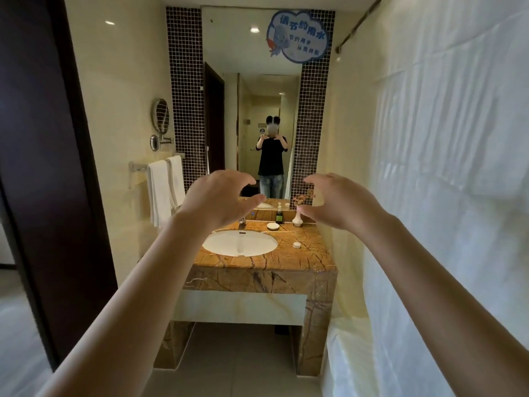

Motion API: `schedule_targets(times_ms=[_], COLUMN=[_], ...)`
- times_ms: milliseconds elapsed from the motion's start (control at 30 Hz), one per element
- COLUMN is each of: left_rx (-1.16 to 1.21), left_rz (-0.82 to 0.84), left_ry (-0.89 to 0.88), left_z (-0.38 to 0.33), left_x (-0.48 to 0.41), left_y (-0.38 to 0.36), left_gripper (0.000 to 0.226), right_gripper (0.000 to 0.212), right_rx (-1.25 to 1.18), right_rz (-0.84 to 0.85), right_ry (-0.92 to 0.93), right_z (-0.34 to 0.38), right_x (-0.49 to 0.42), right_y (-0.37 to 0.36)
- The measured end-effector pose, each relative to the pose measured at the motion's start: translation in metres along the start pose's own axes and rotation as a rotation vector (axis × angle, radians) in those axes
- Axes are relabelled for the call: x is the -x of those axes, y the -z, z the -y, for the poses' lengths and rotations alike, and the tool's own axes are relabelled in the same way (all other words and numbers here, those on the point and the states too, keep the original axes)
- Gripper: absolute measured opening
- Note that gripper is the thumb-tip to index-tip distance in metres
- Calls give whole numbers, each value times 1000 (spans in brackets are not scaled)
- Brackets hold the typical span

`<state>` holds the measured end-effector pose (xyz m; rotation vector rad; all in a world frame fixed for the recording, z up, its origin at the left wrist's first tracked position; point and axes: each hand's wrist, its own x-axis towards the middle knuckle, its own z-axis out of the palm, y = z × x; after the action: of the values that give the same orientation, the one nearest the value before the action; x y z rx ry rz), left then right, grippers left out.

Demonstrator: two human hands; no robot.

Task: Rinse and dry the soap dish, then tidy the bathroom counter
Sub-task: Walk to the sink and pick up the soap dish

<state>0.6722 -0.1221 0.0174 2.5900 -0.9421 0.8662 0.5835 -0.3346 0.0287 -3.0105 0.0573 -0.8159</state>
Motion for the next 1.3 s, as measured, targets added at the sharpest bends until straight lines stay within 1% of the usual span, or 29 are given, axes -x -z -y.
schedule_targets(times_ms=[133,300,567,733,900,1033,1200,1300], left_rx=[-15,1,14,15,0,1,13,8], left_rz=[-24,-37,-6,24,12,17,-15,1], left_ry=[-18,-42,-78,-43,-26,4,6,7], left_z=[32,66,102,122,140,149,161,169], left_x=[-32,-76,-126,-163,-214,-258,-302,-323], left_y=[-19,-47,-103,-148,-188,-213,-239,-254], left_gripper=[63,61,64,62,62,61,59,58], right_gripper=[72,74,74,74,72,71,72,72], right_rx=[29,40,7,4,0,-10,-15,-20], right_rz=[-49,-74,-55,-43,-54,-54,-72,-65], right_ry=[7,-20,-29,-29,-8,-13,9,4], right_z=[1,1,-11,-33,-64,-89,-114,-124], right_x=[-39,-87,-151,-198,-253,-298,-348,-372], right_y=[-21,-45,-101,-140,-177,-198,-222,-235])
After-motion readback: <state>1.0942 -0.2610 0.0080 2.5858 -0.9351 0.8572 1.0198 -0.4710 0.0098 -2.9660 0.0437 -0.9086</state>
